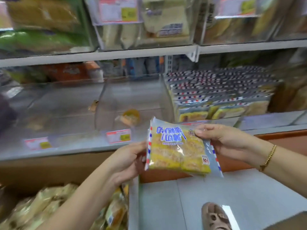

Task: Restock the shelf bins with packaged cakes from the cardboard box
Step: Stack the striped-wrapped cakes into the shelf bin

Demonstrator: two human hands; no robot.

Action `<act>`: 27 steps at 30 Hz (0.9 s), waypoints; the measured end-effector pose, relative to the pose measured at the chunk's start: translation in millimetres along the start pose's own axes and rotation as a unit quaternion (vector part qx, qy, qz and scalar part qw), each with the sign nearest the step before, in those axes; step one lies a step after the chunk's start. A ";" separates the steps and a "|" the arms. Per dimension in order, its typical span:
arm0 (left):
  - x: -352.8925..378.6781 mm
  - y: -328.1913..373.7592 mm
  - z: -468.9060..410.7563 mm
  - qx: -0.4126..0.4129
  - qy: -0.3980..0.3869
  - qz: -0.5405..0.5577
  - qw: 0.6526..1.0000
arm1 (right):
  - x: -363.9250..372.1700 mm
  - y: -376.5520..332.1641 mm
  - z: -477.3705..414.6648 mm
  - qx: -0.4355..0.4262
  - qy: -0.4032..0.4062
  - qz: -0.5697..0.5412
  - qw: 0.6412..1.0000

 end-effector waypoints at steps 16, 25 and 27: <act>124.6 8.2 -49.0 -0.011 -0.050 -0.041 0.998 | -95.6 -22.1 64.9 -0.016 0.137 -0.148 0.979; 225.2 22.4 -90.6 0.186 0.005 -0.008 0.983 | -104.2 -36.3 84.9 -0.192 0.161 -0.274 0.928; 249.1 23.4 -100.1 0.184 -0.021 -0.031 0.982 | -133.2 -51.3 88.1 -0.219 0.220 -0.273 0.910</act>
Point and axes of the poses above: each hand's wrist, its own z-axis away from the middle knuckle, its own x-axis out of the palm, y = z × x, the point moved 6 cm from there along -z, towards the middle knuckle, and after that the axes turned 4 degrees about -z, right-handed, at the moved point
